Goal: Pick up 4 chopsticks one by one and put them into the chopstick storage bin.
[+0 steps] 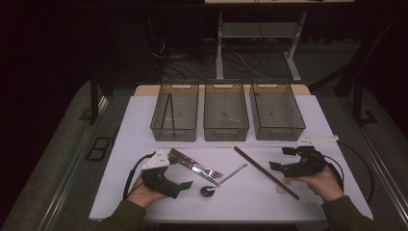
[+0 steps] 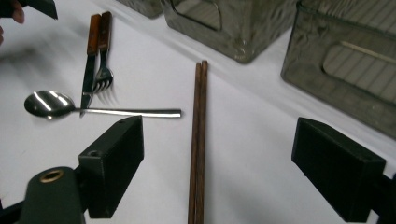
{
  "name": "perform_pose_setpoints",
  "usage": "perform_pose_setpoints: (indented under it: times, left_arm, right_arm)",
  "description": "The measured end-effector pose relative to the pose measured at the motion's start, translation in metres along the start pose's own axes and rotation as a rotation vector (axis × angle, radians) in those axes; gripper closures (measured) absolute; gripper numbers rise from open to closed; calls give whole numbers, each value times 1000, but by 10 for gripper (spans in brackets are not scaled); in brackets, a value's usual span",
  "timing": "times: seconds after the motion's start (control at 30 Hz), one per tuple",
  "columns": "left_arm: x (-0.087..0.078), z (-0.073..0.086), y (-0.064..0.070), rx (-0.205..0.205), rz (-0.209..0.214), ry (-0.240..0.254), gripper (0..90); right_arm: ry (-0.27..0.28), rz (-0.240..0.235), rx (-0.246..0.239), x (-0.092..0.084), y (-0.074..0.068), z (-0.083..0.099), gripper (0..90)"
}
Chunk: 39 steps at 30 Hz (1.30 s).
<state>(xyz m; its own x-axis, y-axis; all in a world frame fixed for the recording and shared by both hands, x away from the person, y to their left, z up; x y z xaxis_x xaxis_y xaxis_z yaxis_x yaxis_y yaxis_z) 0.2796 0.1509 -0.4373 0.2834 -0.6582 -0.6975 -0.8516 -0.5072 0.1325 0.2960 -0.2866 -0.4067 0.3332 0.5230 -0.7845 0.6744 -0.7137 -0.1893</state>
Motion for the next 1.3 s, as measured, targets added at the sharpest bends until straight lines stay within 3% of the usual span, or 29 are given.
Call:
perform_pose_setpoints:
  times: [0.13,0.27,0.4,0.6,0.7,0.97,1.3]
  left_arm:
    - [0,0,0,-1,-3,-2,0]
    - [0,0,0,2,-3,-4,0]
    - [0,0,0,1,-3,-2,0]
    - [0,0,0,-1,-3,0,0]
    - [0,0,0,0,-3,-2,0]
    - [0,0,0,-1,-2,-1,0]
    - [0,0,0,-3,-3,0,0]
  right_arm:
    - [-10,10,13,-3,0,12,168]
    - [-15,-3,26,-6,0,25,252]
    - [-42,-19,34,-7,-1,32,374]
    - [-96,-3,12,-1,-1,33,614]
    - [-117,-17,15,1,-1,33,686]
    - [-188,-32,5,11,-2,34,781]
    - [-228,-19,-6,18,-5,35,805]
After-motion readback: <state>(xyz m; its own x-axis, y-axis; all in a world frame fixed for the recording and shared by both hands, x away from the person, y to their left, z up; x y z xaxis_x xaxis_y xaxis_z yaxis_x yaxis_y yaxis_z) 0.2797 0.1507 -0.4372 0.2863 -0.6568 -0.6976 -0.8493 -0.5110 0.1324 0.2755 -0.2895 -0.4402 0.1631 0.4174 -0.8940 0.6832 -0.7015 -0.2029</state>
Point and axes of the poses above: each handheld gripper's, and its own axes: x roughly forward along the jaws, z roughly out of its underside, y roughly to its right, the point moved 1 cm from there along x, roughly forward along the jaws, and after that the axes turned 14 degrees about -y, right-handed, at the moved point
